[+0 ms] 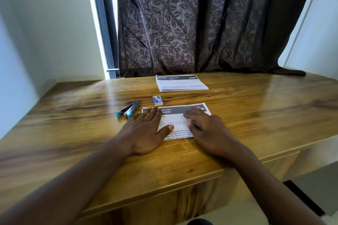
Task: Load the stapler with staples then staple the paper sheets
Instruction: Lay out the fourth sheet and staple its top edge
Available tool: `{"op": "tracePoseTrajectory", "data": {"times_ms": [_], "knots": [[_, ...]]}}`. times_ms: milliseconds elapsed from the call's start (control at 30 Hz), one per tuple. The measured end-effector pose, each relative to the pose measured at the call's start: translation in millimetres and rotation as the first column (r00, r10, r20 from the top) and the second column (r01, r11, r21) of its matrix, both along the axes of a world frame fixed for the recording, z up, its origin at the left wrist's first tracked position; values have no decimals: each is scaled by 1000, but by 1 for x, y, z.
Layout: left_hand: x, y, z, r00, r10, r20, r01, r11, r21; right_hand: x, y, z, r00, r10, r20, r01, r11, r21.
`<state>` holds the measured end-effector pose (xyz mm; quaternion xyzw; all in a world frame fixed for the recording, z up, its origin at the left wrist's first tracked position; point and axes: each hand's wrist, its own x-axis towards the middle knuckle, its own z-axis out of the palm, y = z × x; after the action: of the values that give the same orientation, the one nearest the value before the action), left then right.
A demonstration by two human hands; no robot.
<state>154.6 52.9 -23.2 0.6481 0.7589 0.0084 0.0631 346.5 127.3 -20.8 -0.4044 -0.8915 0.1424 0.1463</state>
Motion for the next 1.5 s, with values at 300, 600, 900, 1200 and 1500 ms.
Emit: {"op": "tracePoseTrajectory", "data": {"times_ms": [300, 600, 900, 1200, 1500], "knots": [[-6, 0, -5, 1000, -27, -4, 27, 1000, 14, 1, -21, 3, 960, -77, 268, 98, 993, -67], [-7, 1, -6, 999, -43, -12, 43, 999, 13, 47, 12, 10, 905, -238, 352, 287, 953, -95], [-4, -2, -5, 999, -33, 26, 31, 998, 59, 9, 16, 10, 997, -70, 30, 71, 997, -21], [-12, 0, 2, 988, -61, 138, 60, 998, 13, -34, 29, -11, 972, -5, 236, 6, 1000, -2], [-54, -7, 9, 898, -179, 401, 203, 979, -16, -35, 32, -11, 965, -11, 262, 10, 1000, 6]]}}
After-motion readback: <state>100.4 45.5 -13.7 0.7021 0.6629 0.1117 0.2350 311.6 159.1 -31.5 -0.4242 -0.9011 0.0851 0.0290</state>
